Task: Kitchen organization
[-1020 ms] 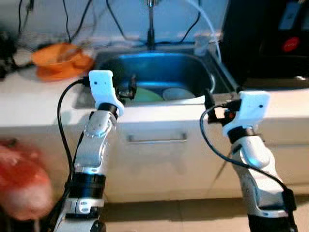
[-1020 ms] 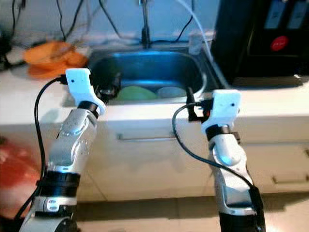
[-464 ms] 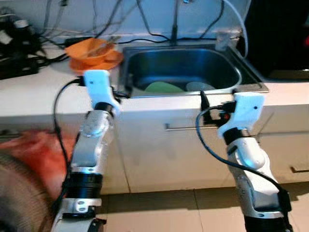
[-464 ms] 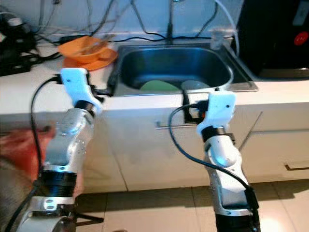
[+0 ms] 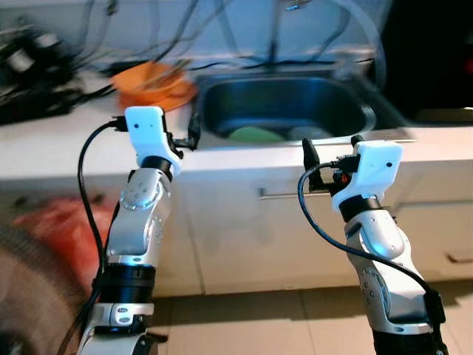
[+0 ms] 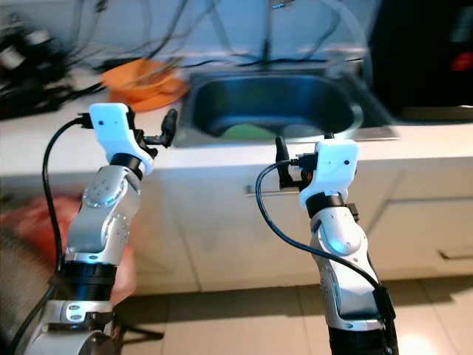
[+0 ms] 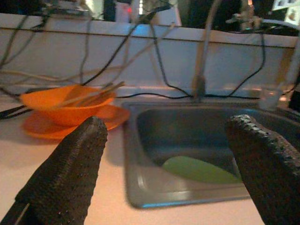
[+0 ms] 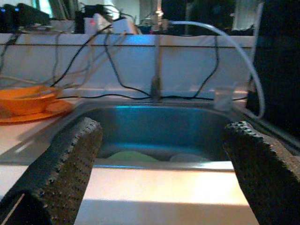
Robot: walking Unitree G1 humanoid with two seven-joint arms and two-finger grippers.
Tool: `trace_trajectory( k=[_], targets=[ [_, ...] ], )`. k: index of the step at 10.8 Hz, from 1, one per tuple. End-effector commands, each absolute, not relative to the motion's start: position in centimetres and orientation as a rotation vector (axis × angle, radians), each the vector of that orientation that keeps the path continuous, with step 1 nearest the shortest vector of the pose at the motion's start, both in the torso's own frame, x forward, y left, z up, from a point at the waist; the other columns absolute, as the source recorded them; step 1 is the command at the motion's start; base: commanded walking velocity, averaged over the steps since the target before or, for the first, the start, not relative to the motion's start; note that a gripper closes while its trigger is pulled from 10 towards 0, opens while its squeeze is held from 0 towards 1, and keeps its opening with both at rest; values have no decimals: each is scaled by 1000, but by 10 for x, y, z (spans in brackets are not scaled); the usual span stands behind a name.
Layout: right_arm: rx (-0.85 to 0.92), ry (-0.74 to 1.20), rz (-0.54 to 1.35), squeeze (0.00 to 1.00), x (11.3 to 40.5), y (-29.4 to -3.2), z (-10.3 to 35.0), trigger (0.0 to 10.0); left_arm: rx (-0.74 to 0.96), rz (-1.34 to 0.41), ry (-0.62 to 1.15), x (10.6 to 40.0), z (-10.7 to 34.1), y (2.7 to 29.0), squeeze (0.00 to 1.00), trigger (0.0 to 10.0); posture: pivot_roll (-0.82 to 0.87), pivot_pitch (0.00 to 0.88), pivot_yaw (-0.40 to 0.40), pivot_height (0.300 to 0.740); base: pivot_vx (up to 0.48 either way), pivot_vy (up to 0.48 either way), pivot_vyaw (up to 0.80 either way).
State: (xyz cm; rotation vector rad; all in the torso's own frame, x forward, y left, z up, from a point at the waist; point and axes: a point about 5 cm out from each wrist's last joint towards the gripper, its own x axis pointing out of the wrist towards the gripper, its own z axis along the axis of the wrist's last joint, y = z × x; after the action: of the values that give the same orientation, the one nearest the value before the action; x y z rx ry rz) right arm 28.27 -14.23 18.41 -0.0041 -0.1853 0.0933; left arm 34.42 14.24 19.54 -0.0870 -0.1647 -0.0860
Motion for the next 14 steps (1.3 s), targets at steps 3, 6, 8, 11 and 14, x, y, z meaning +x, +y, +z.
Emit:
trace_trajectory(
  k=[3, 6, 8, 11, 14],
  targets=[
    [-10, -207, 93, 255, 284, -143, 189, 10000, -93, -78, -184, 345, 203, 141, 0, 10000, -8, 0, 50, 740, 480, 0, 0],
    [-43, -278, 157, 255, 283, -132, 208, 10000, -89, -60, -267, 345, 224, 144, 0, 10000, -4, 0, 49, 740, 480, 0, 0],
    [-36, -374, 190, 259, 284, -126, 239, 10000, -93, -48, -329, 345, 242, 145, 0, 10000, -5, 0, 49, 740, 480, 0, 0],
    [-23, -429, 236, 255, 282, -121, 259, 10000, -82, -2, -340, 344, 246, 149, 0, 10000, -6, 0, 44, 740, 80, 0, 0],
    [-31, -413, 261, 251, 281, -117, 258, 10000, -76, 33, -313, 345, 240, 154, 0, 10000, -5, 0, 44, 740, 0, 0, 0]
  ],
)
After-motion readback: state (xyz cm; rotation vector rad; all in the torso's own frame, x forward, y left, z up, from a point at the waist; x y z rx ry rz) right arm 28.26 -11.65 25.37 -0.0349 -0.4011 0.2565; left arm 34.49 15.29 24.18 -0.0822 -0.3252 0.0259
